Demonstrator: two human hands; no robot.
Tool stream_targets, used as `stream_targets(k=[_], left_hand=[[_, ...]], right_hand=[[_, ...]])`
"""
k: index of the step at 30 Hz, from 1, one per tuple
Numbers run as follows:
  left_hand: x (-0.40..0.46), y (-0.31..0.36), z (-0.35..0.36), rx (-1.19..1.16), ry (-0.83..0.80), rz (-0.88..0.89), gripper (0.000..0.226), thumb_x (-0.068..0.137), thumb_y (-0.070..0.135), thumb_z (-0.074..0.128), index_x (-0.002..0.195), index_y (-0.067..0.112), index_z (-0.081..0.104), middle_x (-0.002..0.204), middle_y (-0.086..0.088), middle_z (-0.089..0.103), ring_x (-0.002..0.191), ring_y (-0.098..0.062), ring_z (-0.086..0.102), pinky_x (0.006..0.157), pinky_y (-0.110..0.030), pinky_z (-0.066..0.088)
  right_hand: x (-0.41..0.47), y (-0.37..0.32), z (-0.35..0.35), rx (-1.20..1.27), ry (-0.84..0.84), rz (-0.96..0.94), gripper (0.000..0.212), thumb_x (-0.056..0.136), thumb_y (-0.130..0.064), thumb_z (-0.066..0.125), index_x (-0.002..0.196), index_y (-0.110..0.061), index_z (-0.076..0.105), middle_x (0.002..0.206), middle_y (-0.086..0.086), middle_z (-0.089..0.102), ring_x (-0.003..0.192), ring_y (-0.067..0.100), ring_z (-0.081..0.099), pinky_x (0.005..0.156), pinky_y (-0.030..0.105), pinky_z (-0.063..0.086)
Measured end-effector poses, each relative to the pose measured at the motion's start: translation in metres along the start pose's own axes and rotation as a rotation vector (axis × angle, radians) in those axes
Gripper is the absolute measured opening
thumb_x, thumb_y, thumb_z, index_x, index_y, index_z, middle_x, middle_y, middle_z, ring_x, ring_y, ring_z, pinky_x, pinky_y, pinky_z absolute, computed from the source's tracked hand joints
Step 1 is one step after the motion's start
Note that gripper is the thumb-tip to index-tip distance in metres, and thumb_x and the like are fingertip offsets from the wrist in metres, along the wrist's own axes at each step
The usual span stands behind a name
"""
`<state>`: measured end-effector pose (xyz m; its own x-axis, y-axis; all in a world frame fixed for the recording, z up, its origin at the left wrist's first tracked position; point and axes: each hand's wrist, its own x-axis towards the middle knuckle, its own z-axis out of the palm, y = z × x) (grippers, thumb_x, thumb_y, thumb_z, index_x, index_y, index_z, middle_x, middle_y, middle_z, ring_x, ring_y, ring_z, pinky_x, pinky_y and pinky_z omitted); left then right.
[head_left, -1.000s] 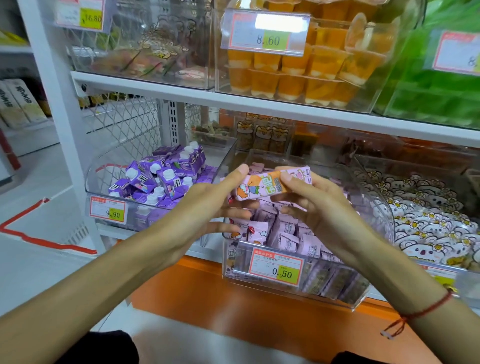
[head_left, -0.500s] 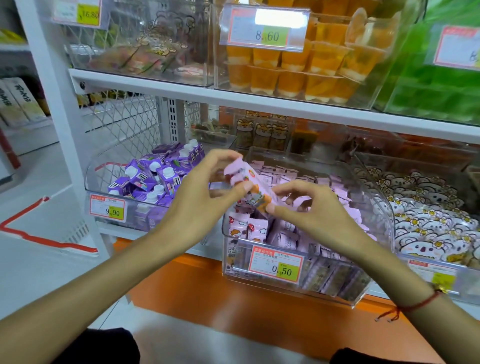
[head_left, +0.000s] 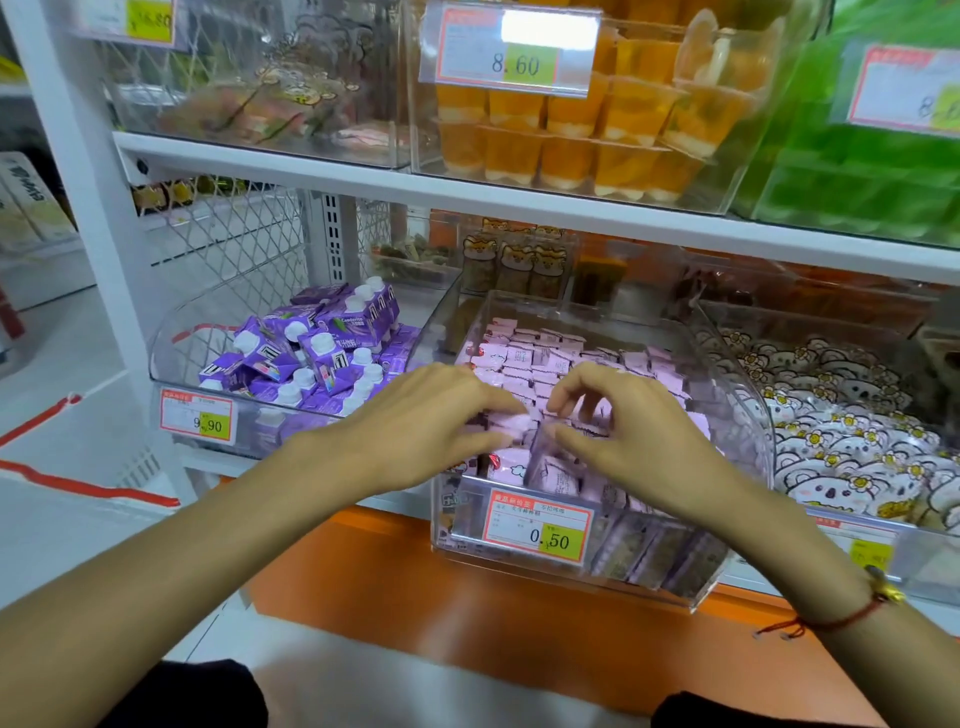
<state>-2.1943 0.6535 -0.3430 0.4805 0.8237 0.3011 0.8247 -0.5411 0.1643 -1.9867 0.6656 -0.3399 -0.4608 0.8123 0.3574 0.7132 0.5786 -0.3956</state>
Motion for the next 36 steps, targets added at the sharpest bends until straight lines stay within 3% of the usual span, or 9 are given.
stream_targets(k=[6,9,14,17,21,25,28,31,36], left_hand=[[0.004,0.001,0.008,0.012,-0.013,0.014,0.035,0.094,0.052,0.038,0.114,0.032,0.059,0.103,0.011,0.064,0.1,-0.015,0.053,0.081,-0.025,0.033],[0.002,0.003,0.011,0.063,0.023,0.028,0.045,0.086,0.063,0.044,0.114,0.032,0.062,0.109,0.015,0.058,0.103,-0.009,0.045,0.085,-0.03,0.04],[0.003,0.001,0.007,0.085,-0.093,0.023,0.04,0.089,0.049,0.053,0.126,0.034,0.057,0.11,0.011,0.061,0.107,-0.013,0.047,0.089,-0.03,0.038],[-0.001,0.004,0.008,0.1,-0.08,0.043,0.041,0.092,0.051,0.048,0.129,0.033,0.052,0.115,0.011,0.058,0.107,-0.013,0.046,0.091,-0.031,0.038],[-0.011,0.003,0.003,0.003,0.04,0.039,0.036,0.095,0.045,0.046,0.128,0.031,0.054,0.119,0.015,0.058,0.111,-0.008,0.046,0.092,-0.027,0.037],[-0.02,-0.003,-0.008,-0.085,0.343,-0.133,0.025,0.09,0.032,0.06,0.115,0.032,0.063,0.114,0.016,0.061,0.106,-0.008,0.052,0.084,-0.029,0.042],[-0.025,-0.006,-0.009,-0.233,0.415,-0.273,0.021,0.085,0.028,0.066,0.104,0.035,0.065,0.101,0.019,0.06,0.093,-0.001,0.055,0.08,-0.028,0.047],[-0.029,-0.007,-0.008,-0.304,0.375,-0.298,0.018,0.084,0.026,0.067,0.1,0.034,0.066,0.096,0.02,0.063,0.086,0.003,0.057,0.08,-0.032,0.051],[-0.028,-0.001,-0.005,-0.462,0.455,-0.303,0.018,0.084,0.023,0.068,0.097,0.035,0.066,0.094,0.017,0.066,0.086,0.003,0.06,0.078,-0.031,0.054]], right_hand=[[-0.002,0.007,0.003,0.022,-0.16,-0.004,0.011,0.085,-0.023,0.066,0.093,-0.029,0.071,0.081,-0.015,0.058,0.078,0.005,0.055,0.07,0.028,0.046],[0.0,0.01,0.004,0.026,-0.147,0.002,0.013,0.086,-0.022,0.062,0.093,-0.029,0.071,0.081,-0.012,0.059,0.078,0.008,0.056,0.07,0.031,0.047],[0.015,0.016,0.006,0.005,0.001,0.095,0.013,0.087,-0.02,0.058,0.088,-0.03,0.067,0.073,-0.009,0.064,0.064,0.004,0.055,0.058,0.025,0.04],[0.026,0.014,0.011,-0.034,-0.059,0.098,0.01,0.085,-0.029,0.065,0.093,-0.028,0.07,0.079,-0.009,0.059,0.067,0.005,0.049,0.06,0.025,0.035],[0.039,0.011,0.018,-0.06,-0.121,0.144,0.019,0.08,-0.035,0.07,0.093,-0.023,0.074,0.078,0.001,0.06,0.07,0.013,0.049,0.064,0.03,0.041],[0.046,0.008,0.022,0.012,-0.105,0.181,0.009,0.078,-0.032,0.074,0.081,-0.023,0.075,0.06,-0.009,0.057,0.055,0.005,0.046,0.053,0.025,0.037],[0.046,0.009,0.025,0.029,-0.052,0.176,0.014,0.082,-0.023,0.07,0.069,-0.02,0.075,0.067,-0.006,0.068,0.061,0.007,0.055,0.061,0.028,0.046],[0.042,0.007,0.028,-0.045,0.065,0.085,0.016,0.089,-0.023,0.06,0.074,-0.02,0.065,0.082,-0.007,0.059,0.07,0.005,0.052,0.064,0.027,0.042],[0.034,-0.014,0.004,0.135,0.621,-0.124,0.006,0.096,-0.018,0.053,0.09,-0.02,0.052,0.083,-0.002,0.056,0.068,0.005,0.052,0.06,0.01,0.04]])
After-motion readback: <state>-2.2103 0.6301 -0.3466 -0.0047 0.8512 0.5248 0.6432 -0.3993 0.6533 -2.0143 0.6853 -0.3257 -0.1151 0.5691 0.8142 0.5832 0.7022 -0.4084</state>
